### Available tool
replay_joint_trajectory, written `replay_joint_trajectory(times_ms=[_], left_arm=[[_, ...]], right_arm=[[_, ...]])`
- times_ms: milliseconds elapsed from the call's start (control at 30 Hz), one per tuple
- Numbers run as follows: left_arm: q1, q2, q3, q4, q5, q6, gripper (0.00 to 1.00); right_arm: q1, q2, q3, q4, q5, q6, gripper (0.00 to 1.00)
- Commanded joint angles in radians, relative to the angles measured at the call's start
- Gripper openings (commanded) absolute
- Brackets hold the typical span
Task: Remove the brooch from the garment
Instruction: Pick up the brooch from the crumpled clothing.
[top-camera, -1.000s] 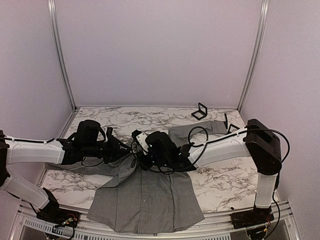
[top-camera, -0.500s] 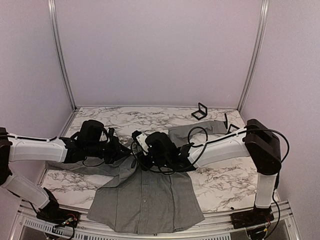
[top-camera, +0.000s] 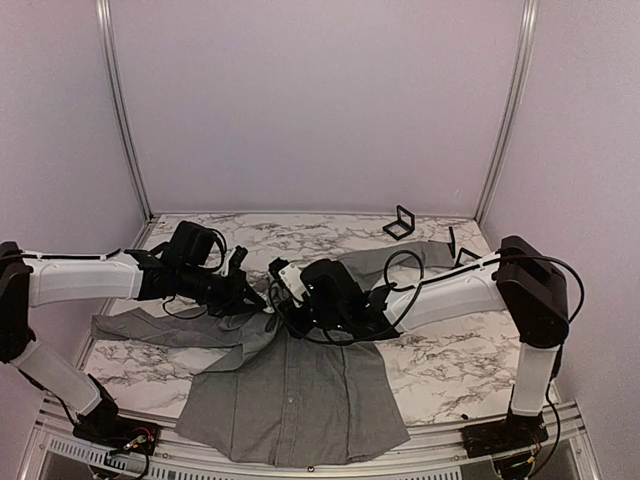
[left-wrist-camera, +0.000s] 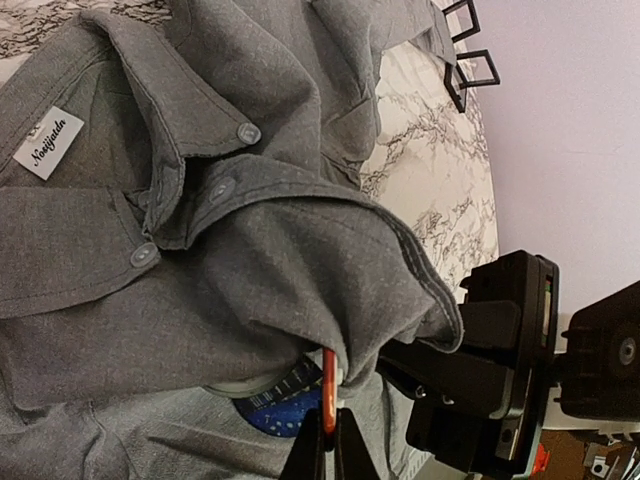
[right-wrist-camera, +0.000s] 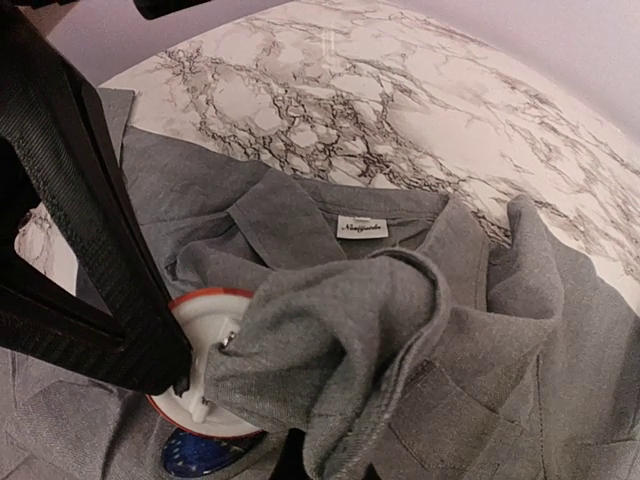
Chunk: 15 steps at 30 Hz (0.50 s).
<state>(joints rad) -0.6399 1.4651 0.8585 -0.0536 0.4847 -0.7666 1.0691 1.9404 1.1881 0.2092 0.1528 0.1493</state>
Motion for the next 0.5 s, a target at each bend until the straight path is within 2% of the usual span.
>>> replay_joint_trajectory(times_ms=[0,67,300,467], left_arm=[[0.002,0.04,0.033,-0.107,0.098,0.141,0.0],[0.004,0.051,0.042,-0.109,0.101,0.156,0.0],[0.015,0.087,0.059,-0.059,0.14,0.165,0.0],[0.028,0.117,0.08,-0.043,0.175,0.182,0.0]], right_arm=[[-0.018,-0.029,0.028,-0.005,-0.01,-0.032,0.0],[-0.021,-0.028,0.035,-0.019,-0.023,-0.033,0.0],[-0.032,-0.065,0.019,-0.058,-0.055,-0.015,0.12],[-0.039,-0.095,0.019,-0.102,-0.095,0.009,0.27]])
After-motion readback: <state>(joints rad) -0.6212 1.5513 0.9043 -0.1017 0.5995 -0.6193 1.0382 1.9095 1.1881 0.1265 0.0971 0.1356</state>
